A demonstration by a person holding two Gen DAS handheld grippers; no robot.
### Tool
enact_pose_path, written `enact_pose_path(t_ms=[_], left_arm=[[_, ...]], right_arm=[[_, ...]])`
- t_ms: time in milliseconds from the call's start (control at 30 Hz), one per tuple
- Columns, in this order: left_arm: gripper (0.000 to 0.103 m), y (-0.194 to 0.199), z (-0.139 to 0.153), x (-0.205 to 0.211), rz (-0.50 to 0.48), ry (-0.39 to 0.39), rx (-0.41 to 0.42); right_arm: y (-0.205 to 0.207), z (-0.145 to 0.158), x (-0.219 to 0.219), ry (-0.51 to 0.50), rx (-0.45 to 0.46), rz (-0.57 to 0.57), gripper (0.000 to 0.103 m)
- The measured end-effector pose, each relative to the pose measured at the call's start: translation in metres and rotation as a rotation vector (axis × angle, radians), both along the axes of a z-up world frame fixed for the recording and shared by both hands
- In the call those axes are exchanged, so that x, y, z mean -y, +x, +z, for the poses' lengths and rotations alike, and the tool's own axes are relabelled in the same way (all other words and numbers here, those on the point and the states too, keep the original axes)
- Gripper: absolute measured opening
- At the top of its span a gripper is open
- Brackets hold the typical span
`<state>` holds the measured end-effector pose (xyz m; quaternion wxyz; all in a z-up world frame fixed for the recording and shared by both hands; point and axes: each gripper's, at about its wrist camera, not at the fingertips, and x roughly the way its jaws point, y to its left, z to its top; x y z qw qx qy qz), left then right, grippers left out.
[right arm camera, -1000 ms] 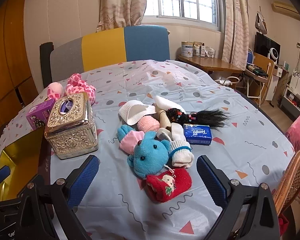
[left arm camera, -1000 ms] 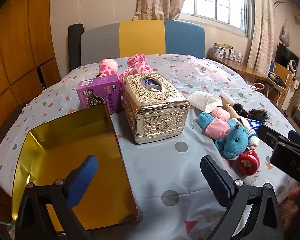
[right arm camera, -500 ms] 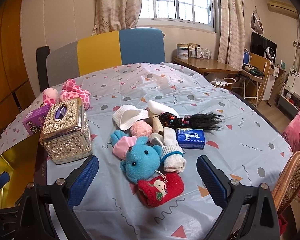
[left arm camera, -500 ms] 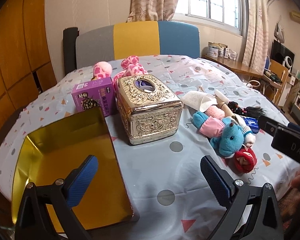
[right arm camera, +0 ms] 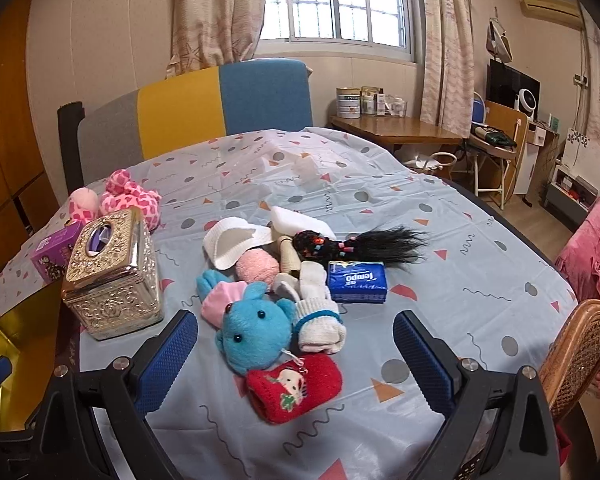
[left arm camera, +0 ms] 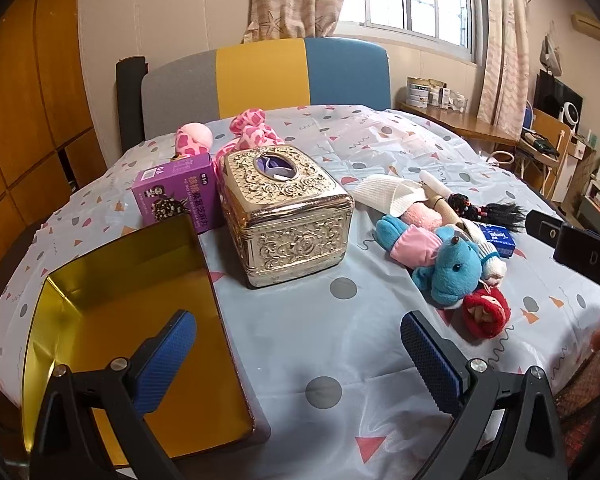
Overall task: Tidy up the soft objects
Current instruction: 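Move both tools toward the pile of soft toys on the table, then grasp the blue plush bear with the left gripper and lift it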
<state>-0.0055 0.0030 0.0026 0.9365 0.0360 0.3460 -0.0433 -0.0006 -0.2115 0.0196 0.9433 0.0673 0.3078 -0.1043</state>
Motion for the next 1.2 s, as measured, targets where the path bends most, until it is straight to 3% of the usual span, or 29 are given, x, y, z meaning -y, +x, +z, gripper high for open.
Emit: enact_pose_path(t_ms=[767,1200], left_arm=[[0.103,0.006,-0.006,0.014,-0.044,-0.007,-0.032],[0.103,0.018,-0.014,0.033,-0.128,-0.007,-0.104]], right_arm=[[0.003,0.001,0.041,0.042,0.006,-0.081,0.1],[0.006,0.0,0.07,0.131,0.018,-0.114,0.1]])
